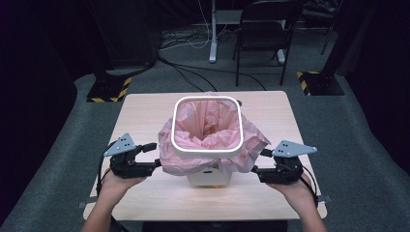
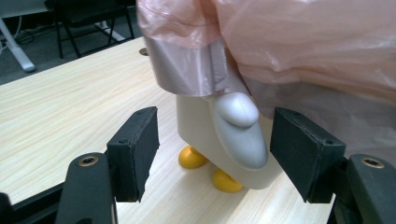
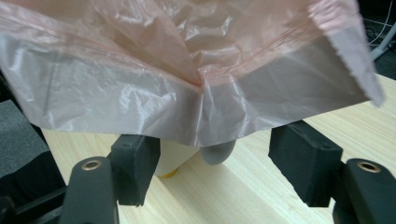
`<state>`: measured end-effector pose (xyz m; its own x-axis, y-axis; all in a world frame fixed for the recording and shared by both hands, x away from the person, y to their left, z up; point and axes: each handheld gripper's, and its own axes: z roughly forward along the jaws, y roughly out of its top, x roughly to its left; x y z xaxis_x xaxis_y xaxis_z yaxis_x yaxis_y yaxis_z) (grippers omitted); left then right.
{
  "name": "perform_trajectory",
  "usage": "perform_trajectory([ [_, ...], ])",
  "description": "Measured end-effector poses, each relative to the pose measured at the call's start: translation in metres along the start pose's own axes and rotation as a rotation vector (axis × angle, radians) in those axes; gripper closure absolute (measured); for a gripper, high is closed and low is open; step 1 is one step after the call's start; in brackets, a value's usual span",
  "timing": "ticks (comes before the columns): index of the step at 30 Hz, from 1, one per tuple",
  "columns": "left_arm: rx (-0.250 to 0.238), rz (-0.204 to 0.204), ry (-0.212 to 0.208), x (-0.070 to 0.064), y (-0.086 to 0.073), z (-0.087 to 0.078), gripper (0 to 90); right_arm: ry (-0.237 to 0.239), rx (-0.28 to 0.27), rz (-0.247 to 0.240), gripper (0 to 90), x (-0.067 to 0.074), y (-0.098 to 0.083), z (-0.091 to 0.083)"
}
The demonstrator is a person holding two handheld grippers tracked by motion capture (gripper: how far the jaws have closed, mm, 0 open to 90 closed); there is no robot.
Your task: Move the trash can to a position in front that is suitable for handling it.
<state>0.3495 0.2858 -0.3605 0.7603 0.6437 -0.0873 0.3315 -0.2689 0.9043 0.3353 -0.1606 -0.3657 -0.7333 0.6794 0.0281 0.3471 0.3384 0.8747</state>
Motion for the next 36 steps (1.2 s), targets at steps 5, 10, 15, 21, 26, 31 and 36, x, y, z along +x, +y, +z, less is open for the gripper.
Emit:
perform_trajectory([
  [5,-0.024,-0.001,0.009,0.002,0.002,-0.011,32.7,-0.009,-0.011,0.004,33.8,-0.001,0.005,-0.011],
  [10,-0.047,-0.008,0.012,0.005,0.004,-0.020,35.3,-0.011,-0.011,-0.003,36.5,-0.002,0.007,-0.018],
  [15,-0.036,-0.014,0.001,0.006,0.005,-0.024,35.6,-0.003,0.021,-0.009,34.9,-0.005,0.011,-0.025],
  [21,-0.033,-0.013,0.004,0.006,0.006,-0.025,35.6,0.008,0.027,-0.004,35.5,-0.008,0.014,-0.036],
  [26,-0.046,-0.010,0.006,0.006,0.010,-0.029,36.4,0.016,0.014,-0.016,38.6,-0.007,0.017,-0.041],
  [31,-0.059,-0.025,0.000,0.008,0.017,-0.033,38.1,0.028,-0.002,-0.042,42.6,-0.005,0.022,-0.045],
  [36,-0.061,-0.010,-0.002,0.008,0.028,-0.037,39.9,0.050,-0.026,-0.054,43.9,-0.004,0.028,-0.052],
])
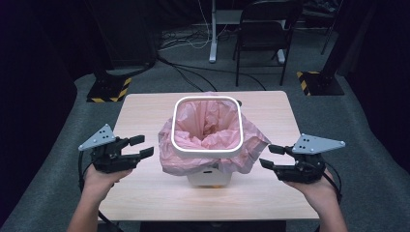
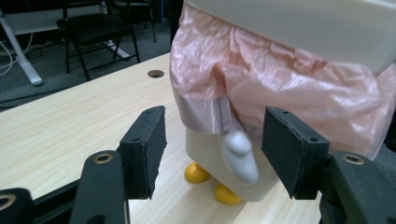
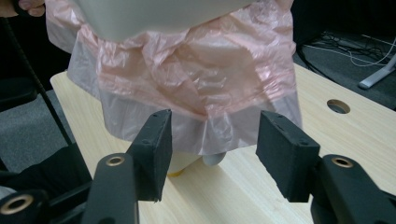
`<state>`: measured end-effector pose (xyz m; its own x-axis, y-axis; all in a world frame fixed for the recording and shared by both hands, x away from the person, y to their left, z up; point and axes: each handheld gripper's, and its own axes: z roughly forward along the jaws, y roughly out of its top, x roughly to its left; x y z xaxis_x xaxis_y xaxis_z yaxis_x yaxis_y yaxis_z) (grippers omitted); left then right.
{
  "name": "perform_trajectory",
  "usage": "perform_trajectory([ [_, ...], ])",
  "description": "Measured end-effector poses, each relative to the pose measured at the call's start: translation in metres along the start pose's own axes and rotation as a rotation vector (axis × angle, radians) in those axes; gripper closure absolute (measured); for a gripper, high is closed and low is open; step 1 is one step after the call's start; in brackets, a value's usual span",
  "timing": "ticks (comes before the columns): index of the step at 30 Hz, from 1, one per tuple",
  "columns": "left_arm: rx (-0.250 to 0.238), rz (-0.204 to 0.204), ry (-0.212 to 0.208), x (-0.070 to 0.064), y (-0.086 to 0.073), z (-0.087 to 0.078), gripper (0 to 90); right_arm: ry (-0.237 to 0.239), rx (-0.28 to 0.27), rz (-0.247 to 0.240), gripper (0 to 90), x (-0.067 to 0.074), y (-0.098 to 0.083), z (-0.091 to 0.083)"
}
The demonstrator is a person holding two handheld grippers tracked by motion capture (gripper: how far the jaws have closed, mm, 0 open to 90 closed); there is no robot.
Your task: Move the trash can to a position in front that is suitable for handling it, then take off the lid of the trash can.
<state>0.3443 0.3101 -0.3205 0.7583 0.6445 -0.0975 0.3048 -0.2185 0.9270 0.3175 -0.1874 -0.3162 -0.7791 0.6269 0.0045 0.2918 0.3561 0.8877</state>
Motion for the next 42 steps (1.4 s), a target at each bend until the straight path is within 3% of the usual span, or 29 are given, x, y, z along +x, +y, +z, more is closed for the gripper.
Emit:
perform_trajectory([
  [3,-0.003,0.014,0.005,0.000,0.008,-0.001,40.2,-0.007,0.000,0.007,42.3,0.000,0.003,0.000],
  [8,-0.017,0.017,0.002,0.002,0.020,-0.001,40.5,-0.005,-0.018,-0.023,44.8,0.002,0.013,-0.001],
  [35,0.011,0.050,-0.058,0.004,0.077,0.027,46.8,0.120,-0.035,-0.119,50.3,0.018,0.058,0.008],
  [42,0.009,0.064,-0.051,0.007,0.086,0.033,46.5,0.139,-0.042,-0.148,51.3,0.024,0.065,0.011],
])
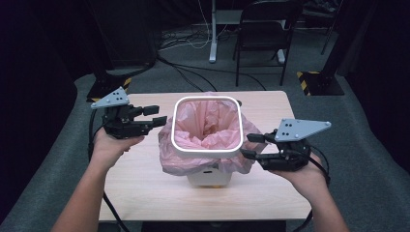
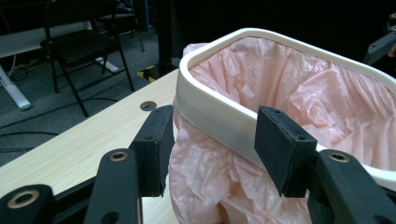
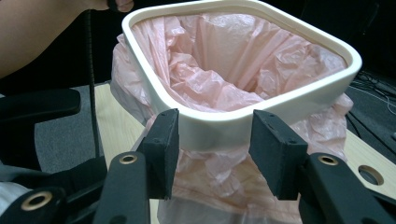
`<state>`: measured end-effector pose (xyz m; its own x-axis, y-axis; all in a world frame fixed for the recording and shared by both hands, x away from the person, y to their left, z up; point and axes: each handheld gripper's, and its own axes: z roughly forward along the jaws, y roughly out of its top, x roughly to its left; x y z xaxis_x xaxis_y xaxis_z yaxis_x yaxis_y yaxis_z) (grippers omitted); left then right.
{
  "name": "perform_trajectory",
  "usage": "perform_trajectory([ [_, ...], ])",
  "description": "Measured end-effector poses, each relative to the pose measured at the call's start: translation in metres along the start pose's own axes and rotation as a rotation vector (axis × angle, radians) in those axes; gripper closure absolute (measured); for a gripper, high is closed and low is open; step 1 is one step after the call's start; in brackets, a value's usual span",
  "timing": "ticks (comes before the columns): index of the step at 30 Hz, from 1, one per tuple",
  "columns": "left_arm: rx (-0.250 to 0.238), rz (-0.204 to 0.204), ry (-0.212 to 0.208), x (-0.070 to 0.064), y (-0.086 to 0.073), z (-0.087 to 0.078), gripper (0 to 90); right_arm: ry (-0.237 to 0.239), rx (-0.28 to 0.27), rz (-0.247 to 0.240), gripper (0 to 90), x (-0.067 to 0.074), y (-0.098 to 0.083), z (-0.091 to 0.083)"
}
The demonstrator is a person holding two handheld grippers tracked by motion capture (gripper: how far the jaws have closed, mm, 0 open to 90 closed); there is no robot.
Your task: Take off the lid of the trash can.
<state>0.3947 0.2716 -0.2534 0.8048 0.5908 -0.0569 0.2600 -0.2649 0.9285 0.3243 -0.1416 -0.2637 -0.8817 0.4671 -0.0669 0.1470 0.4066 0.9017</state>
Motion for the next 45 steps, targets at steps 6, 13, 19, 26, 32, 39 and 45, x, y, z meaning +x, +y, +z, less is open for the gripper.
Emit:
perform_trajectory([
  [6,0.008,0.016,0.001,0.001,0.007,0.008,44.6,0.018,-0.002,-0.015,51.2,0.001,0.004,0.003],
  [13,0.013,0.024,-0.012,0.002,0.015,0.019,44.7,0.035,-0.009,-0.028,51.5,0.003,0.009,0.007],
  [19,0.035,0.035,-0.006,0.004,0.024,0.031,44.2,0.053,-0.021,-0.037,52.1,0.003,0.013,0.007],
  [26,0.052,0.035,-0.003,0.007,0.027,0.043,44.9,0.073,-0.006,-0.053,52.1,0.006,0.016,0.016],
  [32,0.070,0.020,-0.006,0.014,0.027,0.054,47.1,0.096,0.006,-0.059,54.6,0.005,0.017,0.023],
  [39,0.079,0.020,-0.023,0.017,0.028,0.062,52.1,0.134,0.023,-0.064,56.9,0.005,0.019,0.035],
  [45,0.087,0.031,-0.035,0.016,0.029,0.067,58.2,0.165,0.035,-0.066,60.3,0.006,0.022,0.041],
])
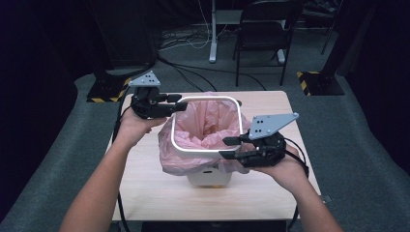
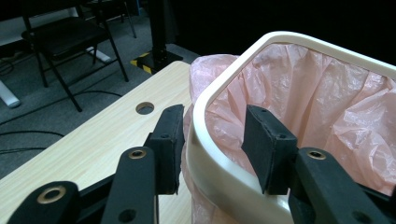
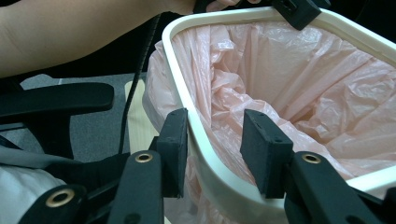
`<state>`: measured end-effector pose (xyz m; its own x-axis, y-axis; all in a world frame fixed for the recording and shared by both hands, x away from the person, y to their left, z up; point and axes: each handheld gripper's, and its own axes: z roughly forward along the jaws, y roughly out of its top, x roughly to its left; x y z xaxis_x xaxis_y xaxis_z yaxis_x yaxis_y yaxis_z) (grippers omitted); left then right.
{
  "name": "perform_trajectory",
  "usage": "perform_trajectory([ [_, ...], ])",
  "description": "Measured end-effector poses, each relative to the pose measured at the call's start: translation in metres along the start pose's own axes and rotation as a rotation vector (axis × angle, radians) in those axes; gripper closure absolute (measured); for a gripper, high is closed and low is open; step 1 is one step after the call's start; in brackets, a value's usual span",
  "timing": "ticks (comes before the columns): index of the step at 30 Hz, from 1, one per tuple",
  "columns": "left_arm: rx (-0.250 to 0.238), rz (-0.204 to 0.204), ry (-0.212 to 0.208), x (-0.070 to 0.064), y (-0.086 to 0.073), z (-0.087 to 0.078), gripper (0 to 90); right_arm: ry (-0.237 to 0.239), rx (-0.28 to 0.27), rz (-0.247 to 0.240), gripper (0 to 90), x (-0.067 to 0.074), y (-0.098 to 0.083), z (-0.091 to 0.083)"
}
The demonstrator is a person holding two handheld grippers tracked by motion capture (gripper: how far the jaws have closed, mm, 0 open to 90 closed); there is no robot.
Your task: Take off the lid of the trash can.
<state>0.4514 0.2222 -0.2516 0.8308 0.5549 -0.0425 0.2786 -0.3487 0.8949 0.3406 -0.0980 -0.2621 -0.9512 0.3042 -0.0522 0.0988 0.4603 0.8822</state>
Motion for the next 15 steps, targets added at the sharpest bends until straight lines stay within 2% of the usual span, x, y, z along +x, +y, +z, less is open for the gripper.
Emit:
perform_trajectory([
  [15,0.014,0.013,0.003,0.003,0.004,0.011,68.1,0.048,0.010,-0.032,69.1,0.002,0.003,0.012],
])
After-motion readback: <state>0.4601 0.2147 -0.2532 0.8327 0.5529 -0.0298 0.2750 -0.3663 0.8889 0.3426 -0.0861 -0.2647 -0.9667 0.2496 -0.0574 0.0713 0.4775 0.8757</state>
